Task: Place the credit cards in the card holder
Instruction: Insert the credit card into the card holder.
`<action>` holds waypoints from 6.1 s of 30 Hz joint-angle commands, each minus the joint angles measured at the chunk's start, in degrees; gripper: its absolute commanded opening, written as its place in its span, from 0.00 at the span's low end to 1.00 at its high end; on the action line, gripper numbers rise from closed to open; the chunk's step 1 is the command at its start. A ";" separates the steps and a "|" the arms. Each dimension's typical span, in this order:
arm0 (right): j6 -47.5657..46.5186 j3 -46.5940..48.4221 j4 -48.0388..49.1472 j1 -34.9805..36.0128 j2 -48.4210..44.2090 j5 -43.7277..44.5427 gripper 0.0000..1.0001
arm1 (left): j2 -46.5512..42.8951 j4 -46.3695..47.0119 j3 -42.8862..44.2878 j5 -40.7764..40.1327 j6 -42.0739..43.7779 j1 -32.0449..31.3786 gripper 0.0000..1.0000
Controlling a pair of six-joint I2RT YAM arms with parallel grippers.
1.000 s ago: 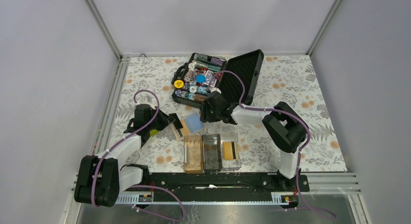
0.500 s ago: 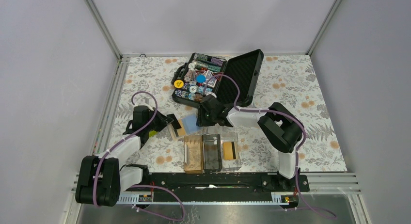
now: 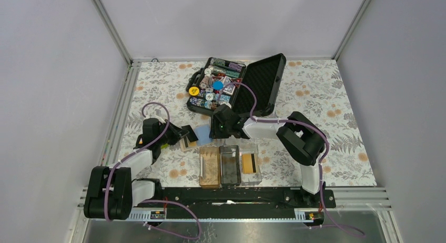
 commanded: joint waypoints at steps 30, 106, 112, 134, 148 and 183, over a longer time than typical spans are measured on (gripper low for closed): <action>0.06 2.88 -5.31 1.00 1.97 1.32 0.39 | 9.38 4.75 2.03 6.68 5.02 1.29 0.00; -0.99 4.30 -8.78 1.01 2.01 3.63 0.39 | 14.40 -6.91 8.45 4.60 9.15 -1.19 0.31; -1.20 3.97 -8.82 1.00 1.73 3.84 0.39 | 11.38 -12.75 9.94 -0.27 11.00 -2.08 0.49; -1.71 2.58 -6.30 1.01 0.90 -0.08 0.39 | 13.13 -26.53 18.95 -10.72 10.41 -11.94 0.78; -1.96 1.67 -6.10 1.01 -0.33 0.79 0.39 | 8.37 -33.39 21.72 -17.49 10.94 -13.94 0.93; -2.88 5.43 -2.50 -0.53 3.62 -0.22 0.39 | 7.07 -32.90 18.10 -17.29 10.89 -13.85 0.82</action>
